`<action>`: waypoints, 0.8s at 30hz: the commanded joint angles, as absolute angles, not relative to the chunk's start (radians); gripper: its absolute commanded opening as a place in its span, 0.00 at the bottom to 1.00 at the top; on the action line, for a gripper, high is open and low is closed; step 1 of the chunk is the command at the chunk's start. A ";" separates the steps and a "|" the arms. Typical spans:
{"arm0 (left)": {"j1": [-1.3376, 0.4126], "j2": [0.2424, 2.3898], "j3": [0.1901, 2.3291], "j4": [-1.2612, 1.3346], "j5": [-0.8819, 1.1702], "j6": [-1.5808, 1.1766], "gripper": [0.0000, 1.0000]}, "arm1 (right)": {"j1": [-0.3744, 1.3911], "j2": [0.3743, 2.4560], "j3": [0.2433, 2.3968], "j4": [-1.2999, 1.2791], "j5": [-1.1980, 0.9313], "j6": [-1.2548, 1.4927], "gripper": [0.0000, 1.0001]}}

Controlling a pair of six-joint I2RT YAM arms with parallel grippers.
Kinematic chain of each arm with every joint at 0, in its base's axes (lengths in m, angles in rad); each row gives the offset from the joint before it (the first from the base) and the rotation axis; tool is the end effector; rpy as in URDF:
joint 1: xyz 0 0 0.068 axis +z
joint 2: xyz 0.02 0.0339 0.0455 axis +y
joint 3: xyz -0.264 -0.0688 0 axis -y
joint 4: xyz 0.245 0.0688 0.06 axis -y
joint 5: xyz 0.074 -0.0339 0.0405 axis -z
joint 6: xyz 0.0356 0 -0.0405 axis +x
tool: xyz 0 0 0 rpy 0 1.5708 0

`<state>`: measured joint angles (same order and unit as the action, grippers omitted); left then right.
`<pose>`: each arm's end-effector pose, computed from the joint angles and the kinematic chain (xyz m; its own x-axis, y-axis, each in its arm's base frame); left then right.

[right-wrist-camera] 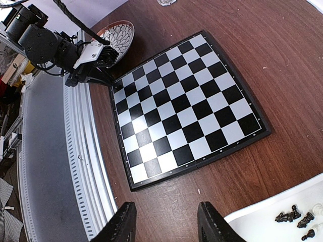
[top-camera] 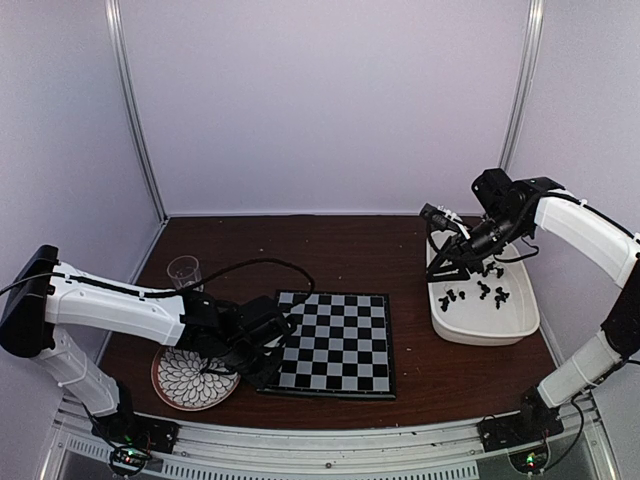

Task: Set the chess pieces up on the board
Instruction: Place the rook at h8.

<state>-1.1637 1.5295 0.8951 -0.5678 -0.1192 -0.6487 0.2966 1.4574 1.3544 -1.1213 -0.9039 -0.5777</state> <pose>0.1153 -0.2567 0.1784 -0.8349 0.4213 -0.3541 0.4899 0.8621 -0.1293 0.2525 0.1064 0.3200 -0.5154 -0.5107 -0.6881 -0.8564 0.2801 0.4337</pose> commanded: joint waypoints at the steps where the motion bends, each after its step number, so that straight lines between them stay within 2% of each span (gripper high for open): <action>1: -1.158 1.524 0.889 -0.530 -0.107 -0.644 0.00 | 0.298 1.425 1.340 -1.111 -0.910 -0.581 0.45; 24: -1.157 1.539 0.892 -0.536 -0.104 -0.641 0.00 | 0.298 1.421 1.340 -1.111 -0.914 -0.581 0.45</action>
<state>-1.1637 1.5322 0.8951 -0.5518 -0.1081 -0.6483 0.2970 1.4471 1.3544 -1.1210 -0.9039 -0.5774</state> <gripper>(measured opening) 0.089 0.451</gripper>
